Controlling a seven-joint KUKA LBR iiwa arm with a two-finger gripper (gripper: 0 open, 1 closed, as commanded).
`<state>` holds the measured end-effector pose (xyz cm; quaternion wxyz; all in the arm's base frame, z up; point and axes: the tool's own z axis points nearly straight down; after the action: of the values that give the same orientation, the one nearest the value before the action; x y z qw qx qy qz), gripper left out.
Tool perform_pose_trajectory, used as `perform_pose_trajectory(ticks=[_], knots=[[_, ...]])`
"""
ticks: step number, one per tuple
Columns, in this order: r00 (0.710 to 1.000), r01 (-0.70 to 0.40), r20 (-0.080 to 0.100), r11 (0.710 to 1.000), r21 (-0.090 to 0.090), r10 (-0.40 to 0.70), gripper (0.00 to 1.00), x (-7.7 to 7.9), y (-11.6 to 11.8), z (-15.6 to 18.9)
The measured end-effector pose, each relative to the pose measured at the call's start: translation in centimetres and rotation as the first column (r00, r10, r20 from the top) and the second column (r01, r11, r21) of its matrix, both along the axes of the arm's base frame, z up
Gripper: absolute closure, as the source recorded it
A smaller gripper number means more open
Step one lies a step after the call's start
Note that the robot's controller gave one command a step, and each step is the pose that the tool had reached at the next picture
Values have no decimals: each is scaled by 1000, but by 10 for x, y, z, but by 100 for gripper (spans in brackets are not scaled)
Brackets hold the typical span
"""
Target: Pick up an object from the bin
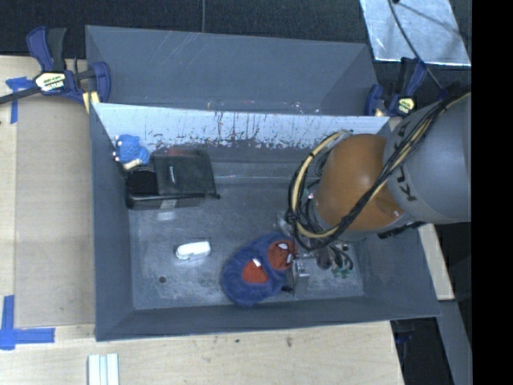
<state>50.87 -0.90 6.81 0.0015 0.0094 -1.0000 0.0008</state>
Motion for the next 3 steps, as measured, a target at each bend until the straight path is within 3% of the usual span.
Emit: perform_pose_trajectory(ticks=[1,2,3], knots=[[1000,2,9,1000,2,-2,100,3,0,5],[984,-179,8,984,2,179,100,78,-50,6],[982,-191,15,982,-6,191,100,81,-113,105]])
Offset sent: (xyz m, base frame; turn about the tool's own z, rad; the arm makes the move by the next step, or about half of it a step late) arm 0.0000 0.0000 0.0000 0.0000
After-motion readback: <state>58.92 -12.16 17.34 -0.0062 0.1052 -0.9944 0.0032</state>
